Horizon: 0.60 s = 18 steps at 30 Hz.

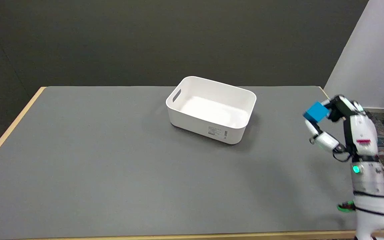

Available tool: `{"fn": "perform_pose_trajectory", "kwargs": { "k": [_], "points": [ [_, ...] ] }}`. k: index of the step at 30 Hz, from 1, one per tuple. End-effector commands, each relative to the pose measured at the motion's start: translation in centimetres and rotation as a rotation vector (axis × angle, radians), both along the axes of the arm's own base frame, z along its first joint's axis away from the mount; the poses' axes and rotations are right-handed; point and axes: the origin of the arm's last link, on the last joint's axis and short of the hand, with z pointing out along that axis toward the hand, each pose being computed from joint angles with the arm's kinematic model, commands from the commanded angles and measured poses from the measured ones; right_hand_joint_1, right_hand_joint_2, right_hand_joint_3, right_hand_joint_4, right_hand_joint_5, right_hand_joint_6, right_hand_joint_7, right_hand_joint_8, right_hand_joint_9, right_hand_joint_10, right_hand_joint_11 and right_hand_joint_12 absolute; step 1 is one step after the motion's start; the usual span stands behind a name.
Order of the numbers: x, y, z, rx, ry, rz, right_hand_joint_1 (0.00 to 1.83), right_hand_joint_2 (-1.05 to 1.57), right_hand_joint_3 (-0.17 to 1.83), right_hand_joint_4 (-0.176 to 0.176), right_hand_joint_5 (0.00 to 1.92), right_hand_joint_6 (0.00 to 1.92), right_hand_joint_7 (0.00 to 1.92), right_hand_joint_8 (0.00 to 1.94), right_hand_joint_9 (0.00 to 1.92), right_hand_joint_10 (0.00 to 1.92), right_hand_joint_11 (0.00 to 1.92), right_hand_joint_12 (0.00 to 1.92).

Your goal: Place blue wooden cube into white box.

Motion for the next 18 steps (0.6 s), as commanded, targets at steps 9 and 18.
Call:
{"fn": "perform_pose_trajectory", "kwargs": {
  "k": [9,18],
  "points": [
    [8.8,-18.2,-6.2,0.334,0.055,-0.099,1.13,1.18,0.38,-0.176,0.59,1.44,0.6,1.94,0.67,1.92,0.28,1.92],
    [7.0,-26.3,-10.1,0.458,0.001,-0.203,1.14,1.2,0.34,-0.176,0.57,1.46,0.61,1.93,0.7,1.92,0.29,1.92]
  ]
}}
